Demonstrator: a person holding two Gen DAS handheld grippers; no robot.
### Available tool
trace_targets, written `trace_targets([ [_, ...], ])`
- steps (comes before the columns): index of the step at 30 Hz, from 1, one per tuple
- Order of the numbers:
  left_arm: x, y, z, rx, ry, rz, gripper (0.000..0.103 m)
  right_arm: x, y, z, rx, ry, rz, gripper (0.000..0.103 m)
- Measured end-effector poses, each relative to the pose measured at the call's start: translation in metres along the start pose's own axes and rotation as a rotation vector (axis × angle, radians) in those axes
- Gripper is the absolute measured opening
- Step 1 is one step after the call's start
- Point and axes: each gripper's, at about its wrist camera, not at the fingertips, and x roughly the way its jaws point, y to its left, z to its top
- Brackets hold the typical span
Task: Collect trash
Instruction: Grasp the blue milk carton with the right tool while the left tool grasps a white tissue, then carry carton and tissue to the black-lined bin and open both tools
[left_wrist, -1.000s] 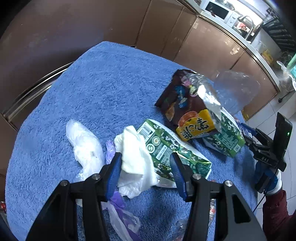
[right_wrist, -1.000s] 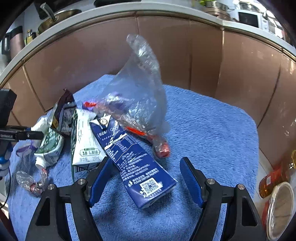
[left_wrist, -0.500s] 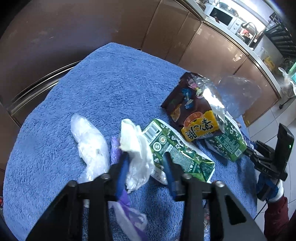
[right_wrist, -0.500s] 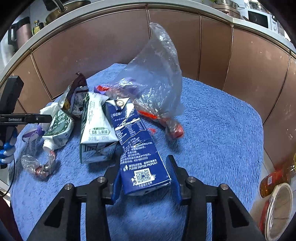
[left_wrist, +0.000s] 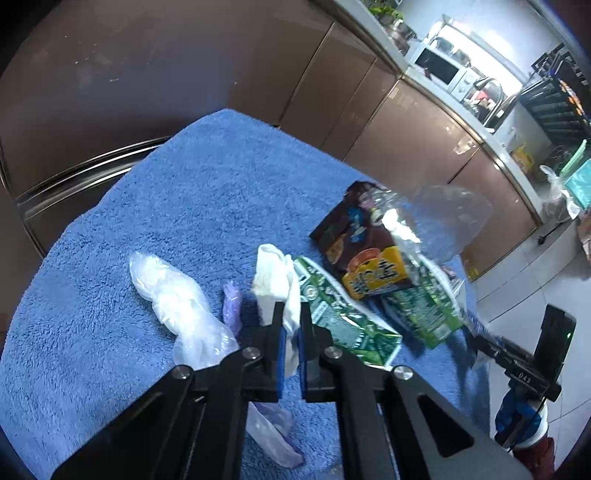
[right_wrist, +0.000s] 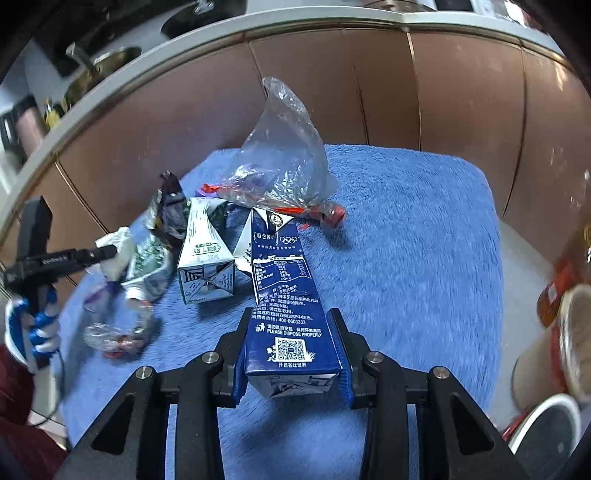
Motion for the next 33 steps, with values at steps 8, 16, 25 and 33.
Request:
trace_targets([
  [8,-0.035,-0.012,-0.007,0.023,-0.05,-0.037,0.003,-0.024,0.003,-0.031,0.174,-0.028,0.097,0.035],
  [16,-0.059,-0.036,-0.008,0.084,-0.089,-0.092,0.003,-0.071,-0.002,-0.044,0.291,-0.133,0.104,0.035],
  [25,-0.064,-0.101,-0.007,0.222,-0.09,-0.213,0.002,-0.133,-0.017,-0.059,0.366,-0.296,-0.049,0.035],
  [33,-0.013,-0.226,-0.023,0.43,0.021,-0.388,0.002,-0.196,-0.06,-0.093,0.525,-0.427,-0.346,0.035],
])
